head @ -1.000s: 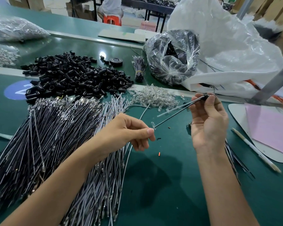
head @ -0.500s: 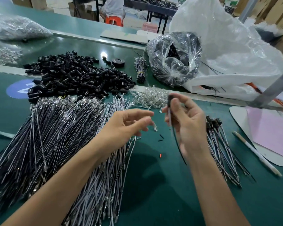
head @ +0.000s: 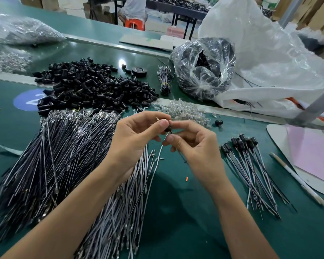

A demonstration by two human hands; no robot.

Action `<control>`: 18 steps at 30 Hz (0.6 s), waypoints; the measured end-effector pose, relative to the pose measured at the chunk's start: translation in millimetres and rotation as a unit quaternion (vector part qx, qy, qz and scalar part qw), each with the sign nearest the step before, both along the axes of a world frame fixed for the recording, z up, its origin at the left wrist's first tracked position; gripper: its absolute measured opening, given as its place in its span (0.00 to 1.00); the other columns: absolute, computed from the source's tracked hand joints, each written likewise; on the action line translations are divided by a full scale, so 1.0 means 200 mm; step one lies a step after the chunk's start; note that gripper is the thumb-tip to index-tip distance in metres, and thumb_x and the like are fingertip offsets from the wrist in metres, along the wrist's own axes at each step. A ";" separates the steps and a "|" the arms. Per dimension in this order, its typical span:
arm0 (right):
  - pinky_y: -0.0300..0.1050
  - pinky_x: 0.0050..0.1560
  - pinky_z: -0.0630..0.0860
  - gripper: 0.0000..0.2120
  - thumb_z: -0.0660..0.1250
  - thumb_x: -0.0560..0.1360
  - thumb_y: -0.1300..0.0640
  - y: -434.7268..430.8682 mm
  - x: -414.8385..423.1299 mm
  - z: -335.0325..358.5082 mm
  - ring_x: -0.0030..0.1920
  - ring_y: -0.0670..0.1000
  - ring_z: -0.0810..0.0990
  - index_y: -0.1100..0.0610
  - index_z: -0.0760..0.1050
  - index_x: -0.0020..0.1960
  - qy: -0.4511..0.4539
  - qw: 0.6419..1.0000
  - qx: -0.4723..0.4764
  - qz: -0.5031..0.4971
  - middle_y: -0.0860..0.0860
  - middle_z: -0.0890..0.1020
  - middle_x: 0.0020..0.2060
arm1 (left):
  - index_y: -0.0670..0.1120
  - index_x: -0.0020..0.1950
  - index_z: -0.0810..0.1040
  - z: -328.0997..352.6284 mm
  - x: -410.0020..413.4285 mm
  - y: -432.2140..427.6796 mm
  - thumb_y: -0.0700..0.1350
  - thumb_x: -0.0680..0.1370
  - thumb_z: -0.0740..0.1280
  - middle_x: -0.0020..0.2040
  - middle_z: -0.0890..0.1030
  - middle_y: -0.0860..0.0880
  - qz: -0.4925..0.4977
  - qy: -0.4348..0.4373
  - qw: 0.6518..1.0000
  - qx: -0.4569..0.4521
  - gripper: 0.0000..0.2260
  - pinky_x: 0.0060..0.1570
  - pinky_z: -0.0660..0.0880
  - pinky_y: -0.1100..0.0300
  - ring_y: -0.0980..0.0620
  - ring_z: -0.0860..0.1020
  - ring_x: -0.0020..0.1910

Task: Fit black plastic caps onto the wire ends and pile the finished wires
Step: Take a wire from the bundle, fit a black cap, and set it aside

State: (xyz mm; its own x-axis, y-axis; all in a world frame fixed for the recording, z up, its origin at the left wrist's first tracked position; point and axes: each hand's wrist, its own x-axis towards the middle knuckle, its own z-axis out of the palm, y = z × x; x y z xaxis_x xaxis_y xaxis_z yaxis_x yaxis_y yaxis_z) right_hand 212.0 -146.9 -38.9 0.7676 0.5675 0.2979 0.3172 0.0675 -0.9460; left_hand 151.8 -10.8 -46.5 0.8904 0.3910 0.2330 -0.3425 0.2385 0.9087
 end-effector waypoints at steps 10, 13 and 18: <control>0.35 0.38 0.76 0.12 0.73 0.72 0.65 0.00 -0.01 -0.02 0.32 0.46 0.82 0.53 0.76 0.50 -0.020 0.999 -0.007 -0.035 0.49 0.86 0.33 | 0.43 0.45 0.84 -0.02 0.01 -0.03 0.42 0.68 0.73 0.40 0.86 0.47 0.042 -0.012 0.999 0.013 0.08 0.39 0.78 0.64 0.55 0.82 0.37; 0.40 0.40 0.78 0.14 0.73 0.72 0.66 0.00 -0.02 -0.02 0.32 0.50 0.82 0.53 0.74 0.51 -0.027 0.999 0.019 -0.037 0.51 0.86 0.34 | 0.45 0.42 0.85 -0.01 0.01 -0.03 0.42 0.67 0.73 0.41 0.86 0.47 0.024 -0.017 0.999 -0.020 0.05 0.38 0.78 0.63 0.53 0.83 0.37; 0.40 0.41 0.78 0.14 0.75 0.71 0.62 0.01 -0.03 -0.03 0.32 0.49 0.82 0.51 0.74 0.50 -0.030 0.997 0.047 -0.049 0.52 0.86 0.35 | 0.45 0.40 0.85 -0.01 0.00 -0.06 0.40 0.67 0.73 0.40 0.86 0.46 0.021 -0.025 0.999 -0.034 0.04 0.41 0.79 0.63 0.51 0.84 0.38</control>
